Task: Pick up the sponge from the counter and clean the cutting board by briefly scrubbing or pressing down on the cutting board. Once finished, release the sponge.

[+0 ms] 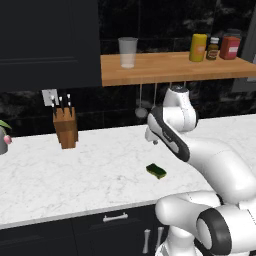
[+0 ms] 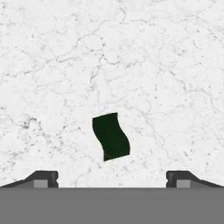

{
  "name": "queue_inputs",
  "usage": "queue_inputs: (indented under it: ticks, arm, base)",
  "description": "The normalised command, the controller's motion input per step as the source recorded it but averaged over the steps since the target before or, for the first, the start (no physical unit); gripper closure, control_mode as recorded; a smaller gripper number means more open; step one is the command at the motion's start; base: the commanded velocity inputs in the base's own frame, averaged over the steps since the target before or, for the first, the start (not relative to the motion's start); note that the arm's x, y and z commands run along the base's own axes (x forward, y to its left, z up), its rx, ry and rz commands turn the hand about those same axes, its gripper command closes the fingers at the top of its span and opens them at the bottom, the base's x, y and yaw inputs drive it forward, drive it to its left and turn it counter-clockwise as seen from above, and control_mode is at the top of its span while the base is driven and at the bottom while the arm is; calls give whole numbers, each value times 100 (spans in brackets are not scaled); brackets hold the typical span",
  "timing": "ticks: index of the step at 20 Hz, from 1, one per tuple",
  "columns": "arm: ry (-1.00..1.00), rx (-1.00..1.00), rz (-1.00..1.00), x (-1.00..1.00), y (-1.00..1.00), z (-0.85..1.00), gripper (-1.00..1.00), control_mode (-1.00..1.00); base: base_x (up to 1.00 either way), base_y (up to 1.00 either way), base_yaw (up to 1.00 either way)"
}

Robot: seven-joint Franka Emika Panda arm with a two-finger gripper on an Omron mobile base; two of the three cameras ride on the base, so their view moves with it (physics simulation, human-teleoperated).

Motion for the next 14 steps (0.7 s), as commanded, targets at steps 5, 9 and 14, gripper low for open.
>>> queue_inputs:
  ticks: [5,9,14]
  arm:
    - [0,-13,4,4,5,-40,-100,-100]
    - [0,0,6,1,0,-28,-100,-100]
    - [0,0,6,1,0,-29,-100,-100]
  base:
    - [0,0,0]
    - [0,0,0]
    - [0,0,0]
